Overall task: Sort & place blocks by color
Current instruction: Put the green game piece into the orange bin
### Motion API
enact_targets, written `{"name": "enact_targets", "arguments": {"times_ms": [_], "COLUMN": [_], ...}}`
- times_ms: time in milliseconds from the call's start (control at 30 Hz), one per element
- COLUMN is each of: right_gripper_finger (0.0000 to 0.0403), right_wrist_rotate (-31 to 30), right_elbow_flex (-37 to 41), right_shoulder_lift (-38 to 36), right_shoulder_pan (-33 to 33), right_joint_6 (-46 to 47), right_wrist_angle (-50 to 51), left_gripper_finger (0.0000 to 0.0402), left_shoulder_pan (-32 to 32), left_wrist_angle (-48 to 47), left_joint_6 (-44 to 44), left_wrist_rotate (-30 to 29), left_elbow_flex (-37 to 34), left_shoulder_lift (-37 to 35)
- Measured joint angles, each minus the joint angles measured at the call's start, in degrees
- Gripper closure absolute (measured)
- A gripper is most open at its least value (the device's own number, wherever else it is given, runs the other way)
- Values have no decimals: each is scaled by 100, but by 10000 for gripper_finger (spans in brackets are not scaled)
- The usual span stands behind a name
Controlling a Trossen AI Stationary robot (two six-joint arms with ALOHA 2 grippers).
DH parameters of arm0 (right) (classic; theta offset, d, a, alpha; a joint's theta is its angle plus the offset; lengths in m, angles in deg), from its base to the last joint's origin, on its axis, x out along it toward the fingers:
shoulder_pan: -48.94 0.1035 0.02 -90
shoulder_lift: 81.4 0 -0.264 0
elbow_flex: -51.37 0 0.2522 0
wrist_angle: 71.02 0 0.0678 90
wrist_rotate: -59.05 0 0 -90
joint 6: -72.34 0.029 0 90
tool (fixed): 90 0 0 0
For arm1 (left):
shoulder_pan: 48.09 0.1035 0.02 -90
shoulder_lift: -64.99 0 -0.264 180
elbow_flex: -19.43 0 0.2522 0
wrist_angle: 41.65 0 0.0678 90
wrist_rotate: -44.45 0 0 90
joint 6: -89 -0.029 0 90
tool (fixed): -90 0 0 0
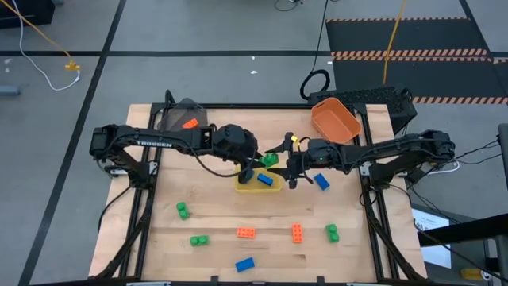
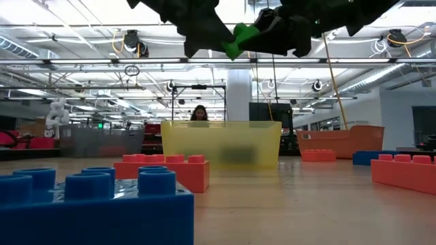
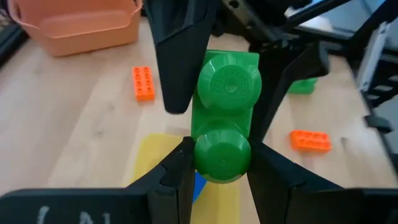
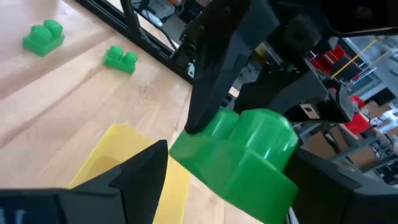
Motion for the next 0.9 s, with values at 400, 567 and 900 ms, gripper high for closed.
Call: {"name": "enact_targets", "arguments": {"times_ms": [400,567,900], "right_gripper_finger": [122,122,122], "right_wrist_rotate": [78,-26,-366], "right_elbow_flex": [-2,0,9], "right_shoulder_lift": [-31,-31,-26], "right_shoulder_pan": [9,11,-31], "right_joint_6": [196,48,-161], "right_wrist_angle": [-9,-79,-441], "left_gripper_finger": [277,276,276], "left_shoulder_pan": [-368,-663,-1011], "left_wrist_angle": [-132,-214,-73], "left_joint_6": [-1430,-2084,-2713], "left_wrist_rotate": [-2097,-2995,-3823], "left_elbow_flex": [0,0,4], "left_shoulder_lift": [0,0,45]}}
